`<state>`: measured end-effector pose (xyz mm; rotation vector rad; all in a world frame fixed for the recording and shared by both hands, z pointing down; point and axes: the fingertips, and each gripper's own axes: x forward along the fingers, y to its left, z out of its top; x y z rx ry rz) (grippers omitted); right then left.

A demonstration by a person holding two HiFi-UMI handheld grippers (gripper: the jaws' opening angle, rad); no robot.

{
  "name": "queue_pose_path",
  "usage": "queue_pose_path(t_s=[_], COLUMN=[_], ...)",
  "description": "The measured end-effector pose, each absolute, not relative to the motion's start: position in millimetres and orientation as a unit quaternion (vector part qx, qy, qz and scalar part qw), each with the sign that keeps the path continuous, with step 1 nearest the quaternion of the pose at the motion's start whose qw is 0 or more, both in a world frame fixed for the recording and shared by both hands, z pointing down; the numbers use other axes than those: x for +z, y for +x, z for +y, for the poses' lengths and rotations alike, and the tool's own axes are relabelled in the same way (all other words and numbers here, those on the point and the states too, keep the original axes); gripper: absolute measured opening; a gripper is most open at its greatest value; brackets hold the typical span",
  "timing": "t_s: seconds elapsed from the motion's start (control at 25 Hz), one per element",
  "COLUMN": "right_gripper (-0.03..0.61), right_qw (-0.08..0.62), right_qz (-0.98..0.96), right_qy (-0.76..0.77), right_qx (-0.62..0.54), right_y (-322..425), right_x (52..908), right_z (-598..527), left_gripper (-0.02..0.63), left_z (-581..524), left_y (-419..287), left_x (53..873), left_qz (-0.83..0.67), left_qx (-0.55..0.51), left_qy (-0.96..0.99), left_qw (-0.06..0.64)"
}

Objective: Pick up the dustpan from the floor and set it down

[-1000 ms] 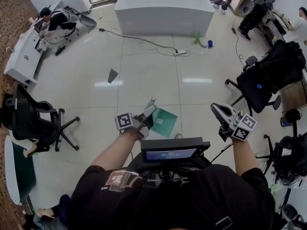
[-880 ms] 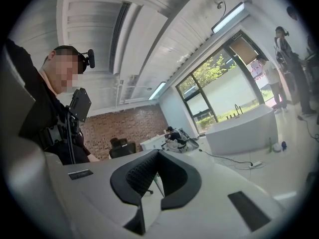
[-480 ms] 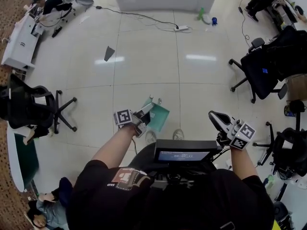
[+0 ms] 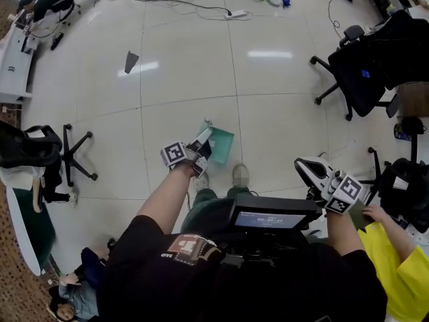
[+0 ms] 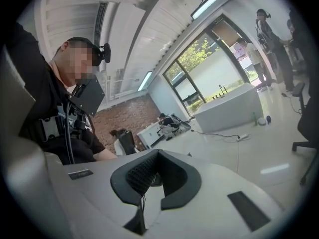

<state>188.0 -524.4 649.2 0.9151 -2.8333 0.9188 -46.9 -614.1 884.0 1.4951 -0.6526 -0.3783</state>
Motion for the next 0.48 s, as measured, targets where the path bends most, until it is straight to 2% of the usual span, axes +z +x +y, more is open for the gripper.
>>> queue_pose_path(t_s=[0.28,0.48], right_gripper=[0.011,0.011], right_qw=[0.02,0.022], right_qz=[-0.9,-0.894], right_qy=[0.308,0.311], right_qx=[0.308,0.321], right_y=[207,224], right_x=[682,710], right_z=[-525,-531], left_gripper=[0.075,0.105], left_z=[-629,-616], left_y=[-27,-26], left_x=[945,1025], left_qz=[-0.314,-0.356], left_qx=[-0.179,-0.074], left_qy=[0.662,0.663], left_qw=[0.657,0.655])
